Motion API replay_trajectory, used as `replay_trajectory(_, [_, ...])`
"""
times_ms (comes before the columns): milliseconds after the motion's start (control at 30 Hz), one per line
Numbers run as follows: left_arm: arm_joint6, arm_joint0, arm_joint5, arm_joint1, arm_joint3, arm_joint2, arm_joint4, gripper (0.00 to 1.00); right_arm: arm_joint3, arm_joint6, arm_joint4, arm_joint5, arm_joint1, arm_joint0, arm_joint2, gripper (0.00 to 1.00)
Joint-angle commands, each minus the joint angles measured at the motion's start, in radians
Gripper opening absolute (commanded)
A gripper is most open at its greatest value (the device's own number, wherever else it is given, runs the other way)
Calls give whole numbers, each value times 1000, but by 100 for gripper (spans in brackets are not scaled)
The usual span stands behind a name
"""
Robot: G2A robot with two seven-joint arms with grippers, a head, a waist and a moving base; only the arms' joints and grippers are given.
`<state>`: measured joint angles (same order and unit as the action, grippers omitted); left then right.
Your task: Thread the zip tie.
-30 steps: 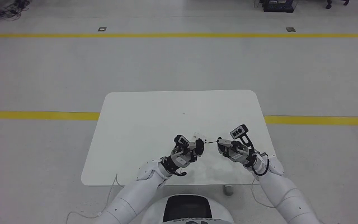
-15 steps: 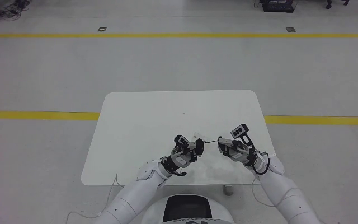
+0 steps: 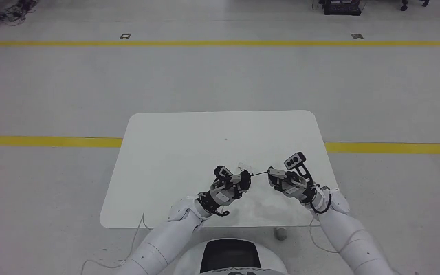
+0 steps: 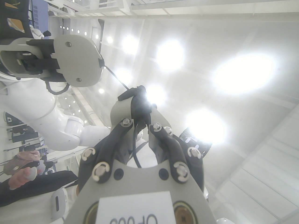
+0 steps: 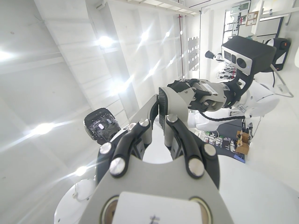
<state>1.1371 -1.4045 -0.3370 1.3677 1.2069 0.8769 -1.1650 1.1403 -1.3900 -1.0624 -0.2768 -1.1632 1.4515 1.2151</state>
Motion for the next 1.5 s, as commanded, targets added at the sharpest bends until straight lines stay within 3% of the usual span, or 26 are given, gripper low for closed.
replay_trajectory(0, [0,0,0,0,0,0,0,0,-3,0,-1,-1,-1,-2,-1,0])
replay_trajectory(1467, [0,0,0,0,0,0,0,0,-34,0,-8,-3,-5,-3,-1,0])
